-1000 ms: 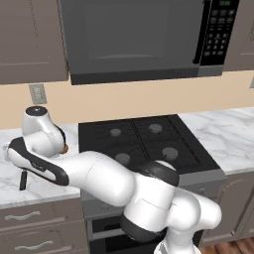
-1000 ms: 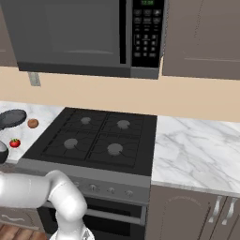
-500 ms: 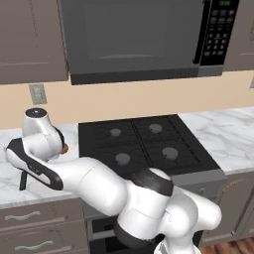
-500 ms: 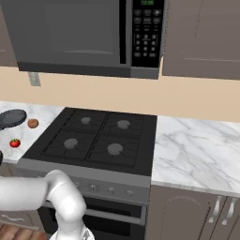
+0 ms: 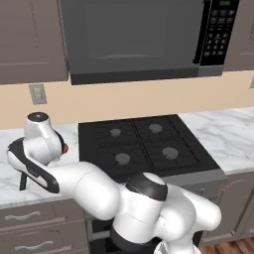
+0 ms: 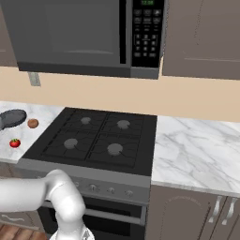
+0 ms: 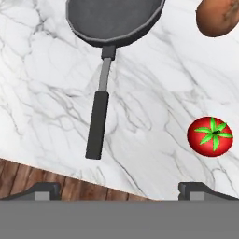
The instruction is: Place the pan on the front left burner on the stove. Then place the tomato and the onion in the pan and turn on the front left burner.
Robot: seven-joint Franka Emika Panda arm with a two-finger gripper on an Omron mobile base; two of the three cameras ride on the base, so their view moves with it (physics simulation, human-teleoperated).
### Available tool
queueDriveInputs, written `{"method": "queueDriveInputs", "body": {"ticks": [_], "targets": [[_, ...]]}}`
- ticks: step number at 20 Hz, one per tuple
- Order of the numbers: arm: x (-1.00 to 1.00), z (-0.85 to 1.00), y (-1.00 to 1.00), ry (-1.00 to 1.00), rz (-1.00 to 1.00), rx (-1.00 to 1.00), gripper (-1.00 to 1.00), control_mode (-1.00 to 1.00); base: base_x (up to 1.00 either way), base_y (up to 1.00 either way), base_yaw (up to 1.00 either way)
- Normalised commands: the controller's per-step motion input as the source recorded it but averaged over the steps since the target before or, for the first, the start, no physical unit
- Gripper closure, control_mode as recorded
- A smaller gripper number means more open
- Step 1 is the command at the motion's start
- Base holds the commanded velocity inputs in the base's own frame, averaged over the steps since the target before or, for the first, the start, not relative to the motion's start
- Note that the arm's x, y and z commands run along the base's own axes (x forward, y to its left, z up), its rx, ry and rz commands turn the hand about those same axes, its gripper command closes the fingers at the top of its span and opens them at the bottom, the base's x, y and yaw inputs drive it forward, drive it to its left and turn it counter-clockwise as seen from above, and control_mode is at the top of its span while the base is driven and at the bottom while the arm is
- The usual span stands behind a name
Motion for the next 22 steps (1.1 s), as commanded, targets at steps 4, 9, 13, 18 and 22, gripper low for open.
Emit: {"method": "queueDriveInputs", "body": {"ticks": [4,9,13,18,22], "targets": [[0.21,-0.24,0.00,0.00,0.00,0.03,-1.00,-1.00,0.00,0.00,0.00],[0.22,-0.23,0.03,0.00,0.00,0.04,-1.00,-1.00,0.00,0.00,0.00],[0.19,-0.13,0.14,0.01,0.00,0.03,-1.00,-1.00,0.00,0.00,0.00],[0.10,-0.07,0.23,0.05,0.00,0.00,-1.00,-1.00,0.00,0.00,0.00],[0.00,0.00,0.26,0.09,0.00,0.00,-1.00,-1.00,0.00,0.00,0.00]]}}
